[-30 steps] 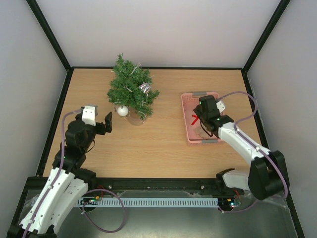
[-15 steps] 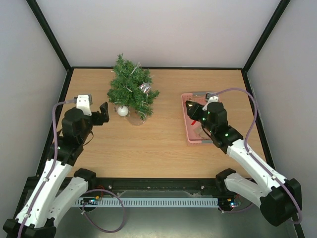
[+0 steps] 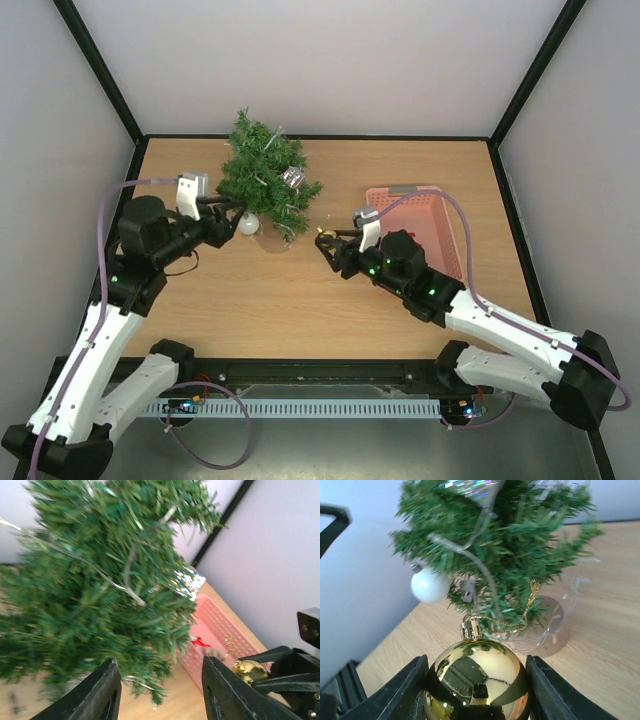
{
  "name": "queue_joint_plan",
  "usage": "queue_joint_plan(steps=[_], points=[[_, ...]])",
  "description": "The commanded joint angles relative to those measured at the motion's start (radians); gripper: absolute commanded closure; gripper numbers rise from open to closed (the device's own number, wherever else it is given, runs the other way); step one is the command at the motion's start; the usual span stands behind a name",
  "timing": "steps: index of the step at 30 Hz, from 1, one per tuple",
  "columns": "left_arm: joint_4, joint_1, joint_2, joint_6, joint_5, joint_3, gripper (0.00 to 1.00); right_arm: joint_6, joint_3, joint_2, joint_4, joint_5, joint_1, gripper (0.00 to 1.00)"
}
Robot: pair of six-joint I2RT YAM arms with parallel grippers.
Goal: Decorate the small christmas tree
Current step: Hang the decoration item on the Christmas tree.
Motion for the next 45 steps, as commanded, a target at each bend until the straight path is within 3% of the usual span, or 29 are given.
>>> queue_joint_plan(steps=[1,9,17,22,32,41,45], points=[[0.023,-0.006,0.027,-0.095,0.248,0.000,0.57,-0.175,-0.015,-0.007,0.089,0.033,0.078,0.62],[0.137,-0.008,0.019,-0.262,0.433,-0.069,0.59,-0.342,0.018,-0.019,0.120,0.077,0.194,0.63],[0.176,-0.013,0.039,-0.294,0.521,-0.095,0.63,-0.499,0.089,0.021,0.100,0.098,0.283,0.63],[0.165,-0.018,0.059,-0.282,0.536,-0.090,0.68,-0.574,0.124,0.057,0.117,0.149,0.344,0.63],[0.083,-0.033,0.108,-0.136,0.656,-0.065,0.62,-0.623,0.195,0.146,0.102,0.160,0.392,0.63],[0.028,-0.038,0.122,-0.083,0.679,-0.058,0.67,-0.627,0.210,0.173,0.104,0.171,0.408,0.63],[0.026,-0.038,0.125,-0.087,0.686,-0.046,0.61,-0.622,0.206,0.177,0.102,0.176,0.408,0.63]])
